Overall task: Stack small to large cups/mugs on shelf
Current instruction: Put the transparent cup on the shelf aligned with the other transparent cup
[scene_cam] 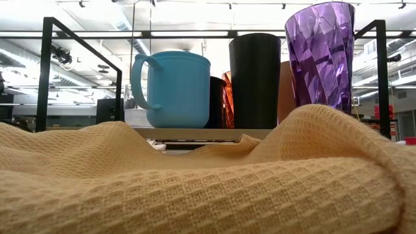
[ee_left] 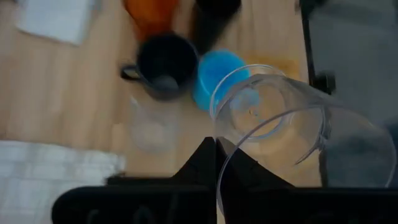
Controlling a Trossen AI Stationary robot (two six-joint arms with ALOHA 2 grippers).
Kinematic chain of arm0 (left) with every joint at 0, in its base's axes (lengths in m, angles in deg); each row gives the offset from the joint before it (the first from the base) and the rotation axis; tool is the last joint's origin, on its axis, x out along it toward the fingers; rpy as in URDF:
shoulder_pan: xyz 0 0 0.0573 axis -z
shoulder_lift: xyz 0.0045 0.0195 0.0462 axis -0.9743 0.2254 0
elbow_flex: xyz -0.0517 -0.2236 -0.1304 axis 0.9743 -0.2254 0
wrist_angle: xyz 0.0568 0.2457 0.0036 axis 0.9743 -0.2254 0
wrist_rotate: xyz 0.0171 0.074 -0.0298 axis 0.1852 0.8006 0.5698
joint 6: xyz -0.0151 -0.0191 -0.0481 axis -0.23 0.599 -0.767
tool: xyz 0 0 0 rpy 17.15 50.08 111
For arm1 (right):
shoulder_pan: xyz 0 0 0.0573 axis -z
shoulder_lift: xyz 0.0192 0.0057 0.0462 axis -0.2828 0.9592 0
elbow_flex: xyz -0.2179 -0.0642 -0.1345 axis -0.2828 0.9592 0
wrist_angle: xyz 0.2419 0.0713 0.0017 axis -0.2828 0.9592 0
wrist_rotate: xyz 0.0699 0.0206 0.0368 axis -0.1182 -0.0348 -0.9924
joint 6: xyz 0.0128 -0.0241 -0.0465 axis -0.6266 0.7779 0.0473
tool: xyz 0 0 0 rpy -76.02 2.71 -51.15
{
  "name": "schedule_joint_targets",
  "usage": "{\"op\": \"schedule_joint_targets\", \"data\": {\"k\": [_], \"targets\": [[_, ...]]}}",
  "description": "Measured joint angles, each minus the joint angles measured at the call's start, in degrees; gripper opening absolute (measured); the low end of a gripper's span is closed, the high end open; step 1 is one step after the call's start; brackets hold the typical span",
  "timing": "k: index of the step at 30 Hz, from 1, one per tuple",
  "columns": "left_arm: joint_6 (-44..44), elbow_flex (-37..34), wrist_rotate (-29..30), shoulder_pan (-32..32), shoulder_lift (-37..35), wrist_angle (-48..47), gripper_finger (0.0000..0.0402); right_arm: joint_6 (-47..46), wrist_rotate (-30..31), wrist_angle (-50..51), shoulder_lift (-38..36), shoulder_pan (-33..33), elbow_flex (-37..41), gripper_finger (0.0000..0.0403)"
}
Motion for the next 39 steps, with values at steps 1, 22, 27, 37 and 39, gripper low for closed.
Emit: {"op": "schedule_joint_targets", "data": {"k": [1,22,27,37,39], "targets": [[0.3,0.1,0.4,1.9,1.5,-1.1,0.0006,-0.5,-0.7,0.1,0.0,-0.1,0.8,0.0156],[3.3,0.2,15.9,16.5,21.5,-3.2,0.0006,-6.5,-8.6,0.0,0.1,-6.8,8.3,0.0156],[4.3,0.2,15.9,16.6,22.9,-3.0,0.0016,-6.3,-7.0,0.2,0.1,-6.7,8.5,0.0156],[5.0,0.2,14.6,17.5,25.7,-2.2,0.0018,-4.5,-6.0,0.0,0.1,-6.4,8.5,0.0156],[5.5,0.2,14.4,17.5,26.5,-2.3,0.0018,-4.3,-6.0,0.0,0.1,-6.4,8.5,0.0156]]}}
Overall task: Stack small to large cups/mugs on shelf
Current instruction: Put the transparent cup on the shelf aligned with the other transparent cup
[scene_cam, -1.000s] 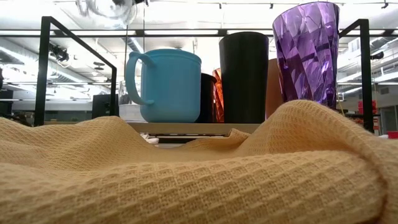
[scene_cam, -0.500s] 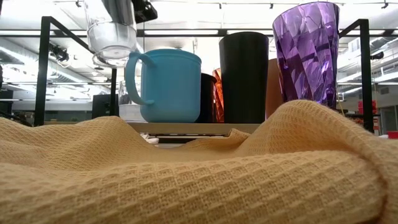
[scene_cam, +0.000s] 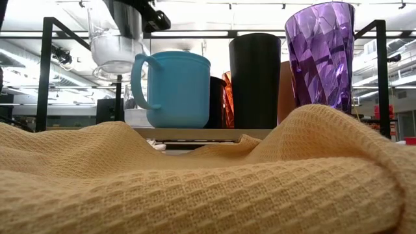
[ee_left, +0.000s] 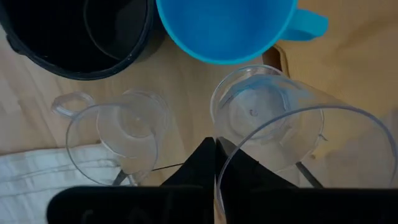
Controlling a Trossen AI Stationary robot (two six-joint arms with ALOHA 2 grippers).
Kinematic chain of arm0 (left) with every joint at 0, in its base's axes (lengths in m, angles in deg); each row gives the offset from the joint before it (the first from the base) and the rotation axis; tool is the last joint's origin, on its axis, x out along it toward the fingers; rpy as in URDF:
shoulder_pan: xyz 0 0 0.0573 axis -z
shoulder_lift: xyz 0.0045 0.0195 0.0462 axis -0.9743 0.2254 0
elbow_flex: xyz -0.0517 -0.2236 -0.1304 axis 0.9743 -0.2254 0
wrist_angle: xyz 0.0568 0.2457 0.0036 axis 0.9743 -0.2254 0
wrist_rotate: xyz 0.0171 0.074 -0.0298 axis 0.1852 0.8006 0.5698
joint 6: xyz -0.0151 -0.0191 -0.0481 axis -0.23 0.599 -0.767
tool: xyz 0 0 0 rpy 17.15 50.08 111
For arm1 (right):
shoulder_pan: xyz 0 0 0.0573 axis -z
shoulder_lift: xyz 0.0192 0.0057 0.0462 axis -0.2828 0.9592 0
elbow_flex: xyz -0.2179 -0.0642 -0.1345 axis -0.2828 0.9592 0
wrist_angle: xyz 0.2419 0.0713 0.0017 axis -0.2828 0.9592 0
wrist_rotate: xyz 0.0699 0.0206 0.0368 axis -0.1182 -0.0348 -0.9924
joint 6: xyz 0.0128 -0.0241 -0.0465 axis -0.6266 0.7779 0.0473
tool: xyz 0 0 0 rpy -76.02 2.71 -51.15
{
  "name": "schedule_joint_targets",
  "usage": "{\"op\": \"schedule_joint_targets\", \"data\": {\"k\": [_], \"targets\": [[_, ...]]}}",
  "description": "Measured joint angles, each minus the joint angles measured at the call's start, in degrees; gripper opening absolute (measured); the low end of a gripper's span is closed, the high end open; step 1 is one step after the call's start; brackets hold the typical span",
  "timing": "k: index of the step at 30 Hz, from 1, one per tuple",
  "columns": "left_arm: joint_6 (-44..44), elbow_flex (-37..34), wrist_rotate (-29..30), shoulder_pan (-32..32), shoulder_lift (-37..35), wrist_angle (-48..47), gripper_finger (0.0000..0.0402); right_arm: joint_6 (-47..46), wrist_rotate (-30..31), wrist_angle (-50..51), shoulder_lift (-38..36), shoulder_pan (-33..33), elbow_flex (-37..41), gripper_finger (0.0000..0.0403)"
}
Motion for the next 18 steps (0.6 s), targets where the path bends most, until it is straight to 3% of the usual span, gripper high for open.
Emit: {"op": "schedule_joint_targets", "data": {"k": [18], "targets": [[3.0,-0.1,-0.4,-0.8,4.3,0.6,0.0009,1.0,0.2,-0.4,0.0,0.0,0.0,0.0156]]}}
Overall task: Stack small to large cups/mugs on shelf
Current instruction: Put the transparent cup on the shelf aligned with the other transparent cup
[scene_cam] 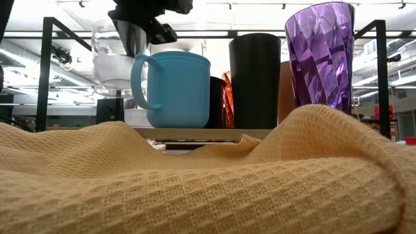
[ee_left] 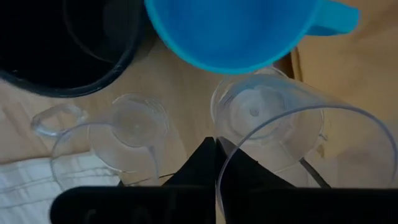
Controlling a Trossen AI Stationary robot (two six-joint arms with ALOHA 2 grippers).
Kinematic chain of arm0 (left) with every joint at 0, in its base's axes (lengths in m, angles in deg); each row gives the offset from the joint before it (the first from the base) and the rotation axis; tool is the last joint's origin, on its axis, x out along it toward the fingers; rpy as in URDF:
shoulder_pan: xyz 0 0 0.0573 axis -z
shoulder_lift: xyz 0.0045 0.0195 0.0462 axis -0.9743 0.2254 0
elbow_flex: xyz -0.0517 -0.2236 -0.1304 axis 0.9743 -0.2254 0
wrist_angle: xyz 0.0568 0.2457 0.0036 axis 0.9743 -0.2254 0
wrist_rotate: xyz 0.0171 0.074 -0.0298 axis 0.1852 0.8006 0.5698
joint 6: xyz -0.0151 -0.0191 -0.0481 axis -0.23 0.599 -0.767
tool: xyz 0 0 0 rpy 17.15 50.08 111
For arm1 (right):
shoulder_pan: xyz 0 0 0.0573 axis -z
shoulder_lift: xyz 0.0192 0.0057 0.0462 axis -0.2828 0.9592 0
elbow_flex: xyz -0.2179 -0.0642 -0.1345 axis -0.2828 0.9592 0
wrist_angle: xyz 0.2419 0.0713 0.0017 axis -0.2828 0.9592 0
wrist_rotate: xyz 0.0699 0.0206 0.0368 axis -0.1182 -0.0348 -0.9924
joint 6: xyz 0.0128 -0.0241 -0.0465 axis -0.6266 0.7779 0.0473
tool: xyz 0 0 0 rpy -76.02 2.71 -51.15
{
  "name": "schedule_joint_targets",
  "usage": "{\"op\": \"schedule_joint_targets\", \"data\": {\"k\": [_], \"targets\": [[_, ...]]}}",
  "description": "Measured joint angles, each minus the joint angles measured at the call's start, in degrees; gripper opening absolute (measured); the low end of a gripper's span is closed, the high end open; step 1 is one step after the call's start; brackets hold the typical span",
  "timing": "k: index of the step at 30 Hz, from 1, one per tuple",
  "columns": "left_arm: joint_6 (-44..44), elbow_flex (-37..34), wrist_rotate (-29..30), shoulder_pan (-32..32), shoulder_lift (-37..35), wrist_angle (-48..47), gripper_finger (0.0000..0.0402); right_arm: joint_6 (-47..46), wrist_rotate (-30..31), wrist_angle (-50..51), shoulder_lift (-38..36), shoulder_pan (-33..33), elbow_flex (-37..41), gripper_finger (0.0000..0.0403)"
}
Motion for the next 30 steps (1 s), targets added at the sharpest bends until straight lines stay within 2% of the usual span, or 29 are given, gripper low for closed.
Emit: {"op": "schedule_joint_targets", "data": {"k": [4,11,16,22,27,30], "targets": [[-0.9,0.0,0.1,-1.0,0.8,0.1,0.0022,0.2,0.1,0.0,0.0,0.0,0.0,0.0156],[-1.4,0.0,-0.1,-2.0,1.7,2.1,0.0008,0.4,0.2,0.0,0.0,0.0,0.0,0.0156],[-2.7,0.0,-0.2,-2.0,1.9,2.0,0.0024,0.9,0.4,0.0,0.0,0.0,0.0,0.0156],[-2.9,0.0,-0.2,-2.0,1.9,0.2,0.0007,1.6,1.3,0.1,0.0,-0.1,0.0,0.0156],[-5.7,0.0,-0.3,-2.2,1.9,0.5,0.0024,1.6,1.6,0.1,0.0,-0.1,0.0,0.0156],[-7.2,-2.4,-1.5,-2.6,1.6,2.4,0.002,1.6,1.6,0.1,0.0,-0.1,0.0,0.0156]]}}
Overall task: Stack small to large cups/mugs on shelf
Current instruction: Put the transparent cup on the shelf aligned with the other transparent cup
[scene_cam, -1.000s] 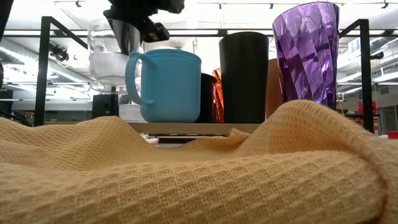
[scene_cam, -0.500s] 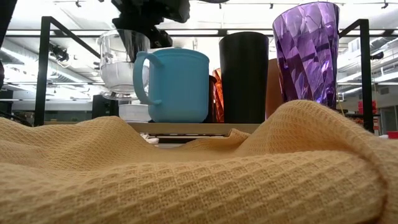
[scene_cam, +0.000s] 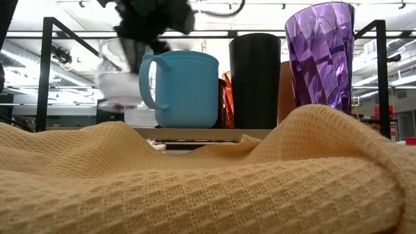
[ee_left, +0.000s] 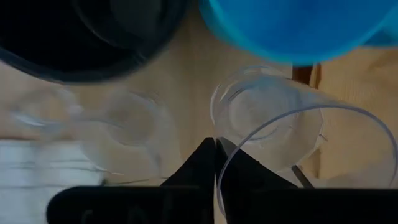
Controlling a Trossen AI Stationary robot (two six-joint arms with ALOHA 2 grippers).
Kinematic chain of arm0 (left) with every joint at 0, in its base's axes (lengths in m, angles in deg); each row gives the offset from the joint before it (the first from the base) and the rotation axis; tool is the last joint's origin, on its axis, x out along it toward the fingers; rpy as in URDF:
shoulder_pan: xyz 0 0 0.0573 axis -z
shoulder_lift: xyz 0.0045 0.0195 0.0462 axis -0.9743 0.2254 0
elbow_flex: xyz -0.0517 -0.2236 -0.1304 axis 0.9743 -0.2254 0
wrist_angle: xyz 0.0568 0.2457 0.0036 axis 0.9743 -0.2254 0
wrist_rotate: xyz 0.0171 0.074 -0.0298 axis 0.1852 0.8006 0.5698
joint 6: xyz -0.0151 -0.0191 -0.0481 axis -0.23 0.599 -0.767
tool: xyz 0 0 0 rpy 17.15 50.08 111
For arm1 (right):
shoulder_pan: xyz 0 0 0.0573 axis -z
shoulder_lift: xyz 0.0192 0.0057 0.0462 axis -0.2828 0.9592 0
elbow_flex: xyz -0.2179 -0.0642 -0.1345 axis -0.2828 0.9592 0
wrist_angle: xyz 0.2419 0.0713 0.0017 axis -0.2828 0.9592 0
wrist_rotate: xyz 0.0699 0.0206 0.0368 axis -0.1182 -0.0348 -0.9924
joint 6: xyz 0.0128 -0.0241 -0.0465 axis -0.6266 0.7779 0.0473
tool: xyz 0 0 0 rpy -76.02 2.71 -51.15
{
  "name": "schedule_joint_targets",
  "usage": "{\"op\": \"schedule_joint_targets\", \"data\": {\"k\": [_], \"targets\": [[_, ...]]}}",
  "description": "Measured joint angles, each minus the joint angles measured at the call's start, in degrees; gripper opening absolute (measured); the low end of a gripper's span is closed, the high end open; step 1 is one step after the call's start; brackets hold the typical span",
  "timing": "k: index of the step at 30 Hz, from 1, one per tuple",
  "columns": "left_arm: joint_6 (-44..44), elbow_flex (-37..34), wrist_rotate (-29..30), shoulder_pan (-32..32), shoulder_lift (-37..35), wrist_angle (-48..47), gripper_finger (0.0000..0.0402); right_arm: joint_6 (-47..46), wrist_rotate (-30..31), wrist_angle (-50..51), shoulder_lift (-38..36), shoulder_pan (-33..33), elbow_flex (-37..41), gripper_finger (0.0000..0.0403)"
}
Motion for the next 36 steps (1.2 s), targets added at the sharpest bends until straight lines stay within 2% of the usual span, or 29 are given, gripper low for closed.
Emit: {"op": "schedule_joint_targets", "data": {"k": [4,8,11,17,24,31,36], "targets": [[-1.6,-6.1,-2.4,0.0,-1.0,1.8,0.0007,0.0,0.0,0.0,0.0,0.0,0.0,0.0156],[-3.3,-9.5,-2.5,0.8,-2.2,5.6,0.0024,0.0,0.0,0.0,0.0,0.0,0.0,0.0156],[-4.0,-9.6,-2.5,0.9,-2.9,8.2,0.0028,0.3,0.2,0.1,0.0,0.1,0.0,0.0156],[-4.1,-9.5,-2.4,0.8,-3.0,9.6,0.0008,0.5,0.2,-0.4,0.0,0.3,0.0,0.0156],[-3.3,-9.6,-1.6,0.7,-3.0,9.3,0.0029,0.1,0.2,-0.7,0.0,0.3,0.0,0.0156],[-3.0,-9.6,-1.6,0.7,-2.9,9.1,0.001,0.0,0.2,-0.7,0.0,0.3,0.0,0.0156],[-3.0,-9.6,-1.5,0.6,-2.9,9.1,0.0038,0.0,0.2,-0.7,0.0,0.3,0.0,0.0156]]}}
